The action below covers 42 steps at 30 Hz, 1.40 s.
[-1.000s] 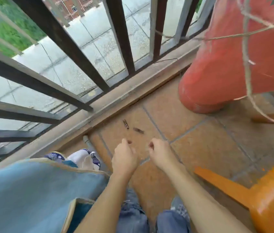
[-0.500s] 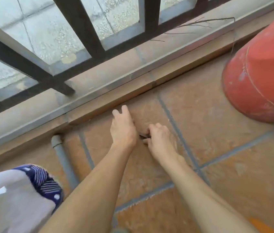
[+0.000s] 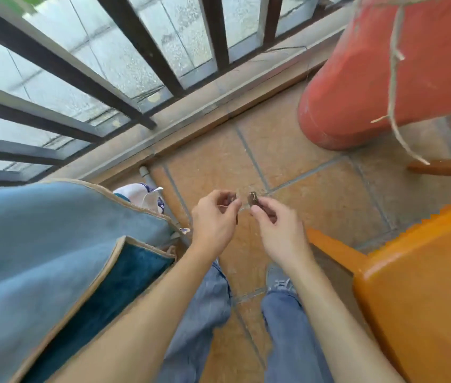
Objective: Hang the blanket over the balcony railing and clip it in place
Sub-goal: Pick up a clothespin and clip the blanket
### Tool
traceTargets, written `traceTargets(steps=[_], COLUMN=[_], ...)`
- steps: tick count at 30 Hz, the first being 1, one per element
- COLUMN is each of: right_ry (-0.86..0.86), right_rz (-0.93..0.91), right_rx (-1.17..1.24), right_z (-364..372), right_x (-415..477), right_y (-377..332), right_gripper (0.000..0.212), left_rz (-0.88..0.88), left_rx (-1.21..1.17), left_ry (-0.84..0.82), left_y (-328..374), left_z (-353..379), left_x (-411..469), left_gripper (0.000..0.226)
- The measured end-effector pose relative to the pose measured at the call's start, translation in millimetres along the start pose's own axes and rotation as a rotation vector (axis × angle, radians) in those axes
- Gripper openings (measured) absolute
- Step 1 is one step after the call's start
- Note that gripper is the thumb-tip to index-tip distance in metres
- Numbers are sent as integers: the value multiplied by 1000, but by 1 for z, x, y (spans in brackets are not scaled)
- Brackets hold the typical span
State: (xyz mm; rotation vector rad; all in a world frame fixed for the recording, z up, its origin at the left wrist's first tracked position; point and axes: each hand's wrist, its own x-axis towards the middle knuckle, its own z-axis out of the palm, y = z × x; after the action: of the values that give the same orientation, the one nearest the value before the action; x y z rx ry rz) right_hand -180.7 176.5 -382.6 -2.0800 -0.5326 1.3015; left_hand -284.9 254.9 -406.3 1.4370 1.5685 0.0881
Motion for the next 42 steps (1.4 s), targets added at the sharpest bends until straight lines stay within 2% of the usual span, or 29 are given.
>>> traceTargets(steps=[2,4,6,8,11,15,20,24,29,34,38,42], right_ry=[-23,-15,19,67,95,12,-47,-149,-238,-118,-55,-73], right_rz=[-67,-114,-140,-169,-203,-358,-611,-736,-819,-1005,-1306,-1434], right_rx=[109,204,287,381,507,476,261,217,314,383,210,39], right_z=[-17,-35,-56,-81,-121,-168,-209,-221,-198,-160,-139,-119], right_x=[-54,-106,-153,-193,-245,-309,-385,-444,-503,-547,-575,-601], right_y=[-30,-60,-91,-123,-172,-233,-304,-352,-394,-427,-469,-511], right_gripper=[22,21,21,16,21,22,28,28,16,12,29,38], left_rz=[8,35,106,176,259,348,484,579,671,795,898,945], left_rx=[-140,-264,-363,-415,-416,-387,-444,-489,-718,-791,-715,-638], left_ry=[-56,-54,-57,-67,-116,-118,21,147,320,435,427,436], left_y=[34,80,127,170,220,276,339,352,346,344,343,335], left_z=[-25,-57,-91,-126,-170,-218,-280,-327,-374,-420,-468,-519], left_x=[-42,-84,-130,-174,-236,-312,-402,-459,-515,-546,-572,-595], left_gripper=[11,23,25,20,14,21,11,12,21,22,23,25])
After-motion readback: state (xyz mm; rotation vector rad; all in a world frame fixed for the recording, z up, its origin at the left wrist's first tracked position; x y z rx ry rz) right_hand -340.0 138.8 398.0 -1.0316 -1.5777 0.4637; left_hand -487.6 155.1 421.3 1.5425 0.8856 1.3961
